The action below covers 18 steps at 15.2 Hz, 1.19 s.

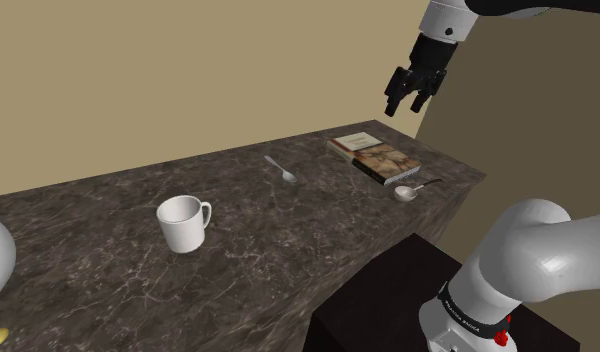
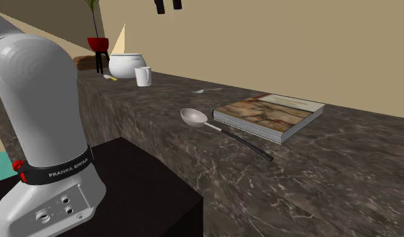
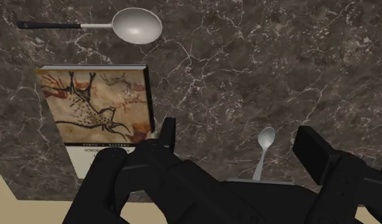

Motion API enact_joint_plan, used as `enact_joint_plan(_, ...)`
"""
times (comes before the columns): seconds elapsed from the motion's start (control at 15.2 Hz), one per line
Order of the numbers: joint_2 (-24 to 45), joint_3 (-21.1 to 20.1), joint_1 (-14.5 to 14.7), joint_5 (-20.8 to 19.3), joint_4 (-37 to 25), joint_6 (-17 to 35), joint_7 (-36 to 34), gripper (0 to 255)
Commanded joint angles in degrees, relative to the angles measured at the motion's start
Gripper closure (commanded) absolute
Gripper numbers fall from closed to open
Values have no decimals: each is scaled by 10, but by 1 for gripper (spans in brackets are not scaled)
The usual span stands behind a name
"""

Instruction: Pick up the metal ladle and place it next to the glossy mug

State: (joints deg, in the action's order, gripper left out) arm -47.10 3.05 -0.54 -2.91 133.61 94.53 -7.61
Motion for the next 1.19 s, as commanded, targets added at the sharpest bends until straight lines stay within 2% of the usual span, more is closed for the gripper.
enact_joint_plan(0.0,0,0,0,0,0,0,0,0)
enact_joint_plan(1.12,103,72,-204,-5,146,233,-298,0)
